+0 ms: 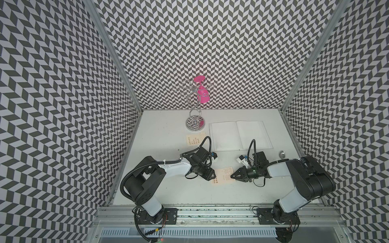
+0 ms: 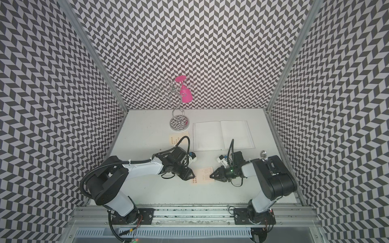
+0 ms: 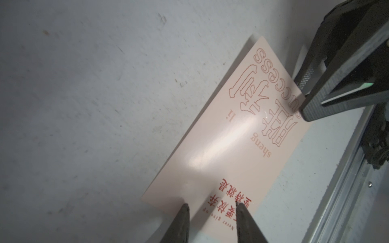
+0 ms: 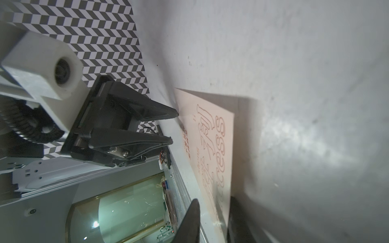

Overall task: Place the photos into the photo albums
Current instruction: Pick up the photo at the center of the board.

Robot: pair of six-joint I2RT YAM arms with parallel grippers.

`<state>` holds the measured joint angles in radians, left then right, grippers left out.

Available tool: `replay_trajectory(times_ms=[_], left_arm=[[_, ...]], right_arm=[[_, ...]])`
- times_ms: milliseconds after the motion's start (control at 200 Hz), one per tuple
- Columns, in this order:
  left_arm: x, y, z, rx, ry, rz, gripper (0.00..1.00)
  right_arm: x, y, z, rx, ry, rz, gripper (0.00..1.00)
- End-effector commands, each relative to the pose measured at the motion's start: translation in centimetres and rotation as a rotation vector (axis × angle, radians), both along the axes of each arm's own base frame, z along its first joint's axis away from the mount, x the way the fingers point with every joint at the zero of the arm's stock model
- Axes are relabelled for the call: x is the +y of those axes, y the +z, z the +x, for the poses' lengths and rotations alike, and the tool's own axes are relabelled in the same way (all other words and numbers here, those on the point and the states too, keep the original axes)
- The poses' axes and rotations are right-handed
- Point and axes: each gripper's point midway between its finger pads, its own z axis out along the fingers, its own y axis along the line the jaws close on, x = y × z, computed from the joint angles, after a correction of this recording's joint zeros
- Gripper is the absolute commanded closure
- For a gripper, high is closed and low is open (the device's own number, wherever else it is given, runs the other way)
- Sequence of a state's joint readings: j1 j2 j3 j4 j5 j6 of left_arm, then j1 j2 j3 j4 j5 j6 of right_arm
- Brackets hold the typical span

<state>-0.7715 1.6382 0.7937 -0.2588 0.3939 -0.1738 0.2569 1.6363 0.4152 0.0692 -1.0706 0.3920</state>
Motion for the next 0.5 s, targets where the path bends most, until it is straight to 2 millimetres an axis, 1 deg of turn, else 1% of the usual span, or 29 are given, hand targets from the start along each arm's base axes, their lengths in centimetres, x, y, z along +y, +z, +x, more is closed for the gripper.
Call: replay_trajectory(times_ms=[0,245,461,496], left_arm=[[3.5,-3.7,-1.2,0.06,0.026,0.174,0.61],[3.6,-3.8,-1.0,0.056,0.034,0.182,0.61],[3.4,-3.6,-1.0,0.052,0.034,0.17,0.61],[3.4,-3.6,-0.9,0.05,0.034,0.169,0.61]], right_arm=[[0.5,0.1,1.0,-0.065,0.015,0.02,0.78],[1.1,-0.3,1.4,-0.077,0.022,0.022,0.79],[2.5,-0.4,1.2,-0.098,0.057,0.018,0.79],[2.5,-0.5,1.1,-0.091,0.055,0.018,0.81]])
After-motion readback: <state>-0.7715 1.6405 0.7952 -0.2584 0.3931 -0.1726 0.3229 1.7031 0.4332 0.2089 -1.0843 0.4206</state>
